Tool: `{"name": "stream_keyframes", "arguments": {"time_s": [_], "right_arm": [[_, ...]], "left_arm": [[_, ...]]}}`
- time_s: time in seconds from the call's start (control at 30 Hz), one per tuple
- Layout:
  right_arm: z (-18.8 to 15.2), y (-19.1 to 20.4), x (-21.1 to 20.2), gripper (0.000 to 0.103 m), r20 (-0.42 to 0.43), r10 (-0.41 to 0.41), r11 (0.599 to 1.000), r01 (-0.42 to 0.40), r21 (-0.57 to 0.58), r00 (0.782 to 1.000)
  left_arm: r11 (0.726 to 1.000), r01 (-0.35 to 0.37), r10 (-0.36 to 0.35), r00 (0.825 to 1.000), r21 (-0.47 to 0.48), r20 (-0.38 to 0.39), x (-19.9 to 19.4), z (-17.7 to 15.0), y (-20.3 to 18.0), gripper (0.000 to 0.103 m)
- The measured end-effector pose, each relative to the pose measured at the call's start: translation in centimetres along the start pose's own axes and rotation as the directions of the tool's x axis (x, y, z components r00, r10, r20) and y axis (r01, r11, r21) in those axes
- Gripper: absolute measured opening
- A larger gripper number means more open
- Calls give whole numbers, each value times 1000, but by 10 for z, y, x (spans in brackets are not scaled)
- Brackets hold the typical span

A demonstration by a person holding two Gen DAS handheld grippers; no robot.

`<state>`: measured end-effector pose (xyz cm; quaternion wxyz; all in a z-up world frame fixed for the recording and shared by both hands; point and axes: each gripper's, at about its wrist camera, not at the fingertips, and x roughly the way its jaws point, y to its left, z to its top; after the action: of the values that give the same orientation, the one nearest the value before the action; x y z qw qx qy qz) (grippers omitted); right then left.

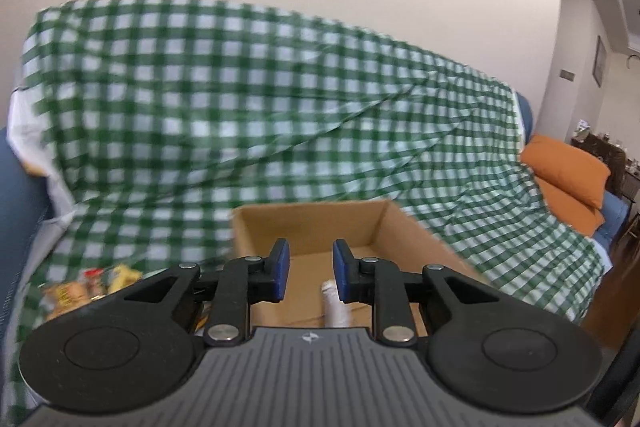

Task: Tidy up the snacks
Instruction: 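Move both open tools back to the snack pile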

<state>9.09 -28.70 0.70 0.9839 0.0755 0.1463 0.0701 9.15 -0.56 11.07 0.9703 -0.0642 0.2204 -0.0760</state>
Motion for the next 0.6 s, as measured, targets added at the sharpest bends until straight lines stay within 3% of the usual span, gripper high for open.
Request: {"name": "stream_keyframes", "arguments": {"time_s": [0.13,0.27,0.4,0.5,0.57,0.6], "right_arm": [[-2,-3,1,43,-33,31,999,-30,33,999],[-2,-7,1,42,-46,29,998,-26,58,999],[-5,3,0,42,-46,42,999,-41,24,998],[-7,16,-3,42,-49,66,998,-66,-9,997],[-5,26,-6,42,-49,89,995,-91,-35,995],[-3,33,-8,42,-51,101,993,-103,-50,994]], "left_arm": [[999,-53,53,998,0,-22,-8,-26,51,26],[985,-146,142,989,-96,-46,-9,-49,112,26],[949,-228,227,974,-216,-29,-6,-64,158,26],[933,-251,254,967,-259,-19,1,-85,176,26],[922,-270,258,963,-279,-80,14,-97,181,25],[925,-257,248,966,-278,-69,15,-96,182,25]]}}
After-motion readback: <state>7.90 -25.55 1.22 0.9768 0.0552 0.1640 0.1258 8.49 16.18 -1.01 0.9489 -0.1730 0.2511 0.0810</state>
